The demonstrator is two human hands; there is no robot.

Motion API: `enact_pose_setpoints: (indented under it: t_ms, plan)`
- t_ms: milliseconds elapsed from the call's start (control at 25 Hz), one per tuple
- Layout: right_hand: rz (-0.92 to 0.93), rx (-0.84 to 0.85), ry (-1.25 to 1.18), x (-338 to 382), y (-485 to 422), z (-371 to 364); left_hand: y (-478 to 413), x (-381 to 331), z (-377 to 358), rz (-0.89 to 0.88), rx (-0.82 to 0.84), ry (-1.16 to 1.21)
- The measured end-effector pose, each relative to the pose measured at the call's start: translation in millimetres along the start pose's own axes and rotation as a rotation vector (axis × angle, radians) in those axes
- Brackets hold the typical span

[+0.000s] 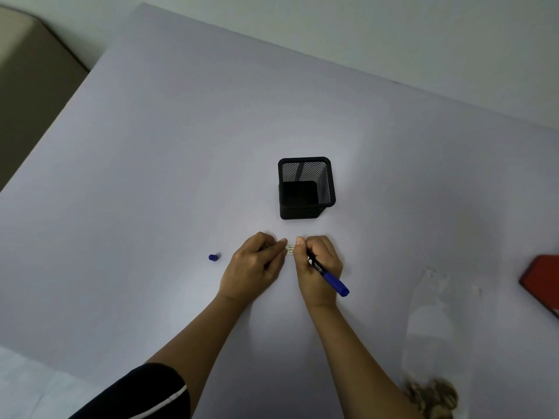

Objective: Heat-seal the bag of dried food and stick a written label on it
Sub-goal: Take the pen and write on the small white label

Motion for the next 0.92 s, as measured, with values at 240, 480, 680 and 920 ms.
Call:
enact_pose_setpoints:
  t_ms: [240,480,680,920]
  plan:
    - [-0.018,-0.016,0.004,-1.0,0.4,1.2,0.1,-2.6,1.7,0.010,0.002,0.003]
    - [0.012,0.012,-0.005,0.6,0.3,-0.8,-0.9,-0.8,0.3,0.022,0.013,-0.005]
    - [0.029,0.020,0.007,1.7,0.0,-1.5,-0.7,-2.7,0.6,0.009,0.010,-0.002]
    - [0.001,0.025,-0.002,0.5,0.7,-1.2,-0.8,-2.9,0.9,0.004,0.007,-0.007]
Point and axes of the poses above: each hand's wrist, its own y-axis away from the middle knuckle, its own z-axis out of the back of the hand, x = y × z, the point moved 7 cm from there along -y, towards the middle knuckle, and after that the axes turned 10 degrees about y, right-handed, at the moved point
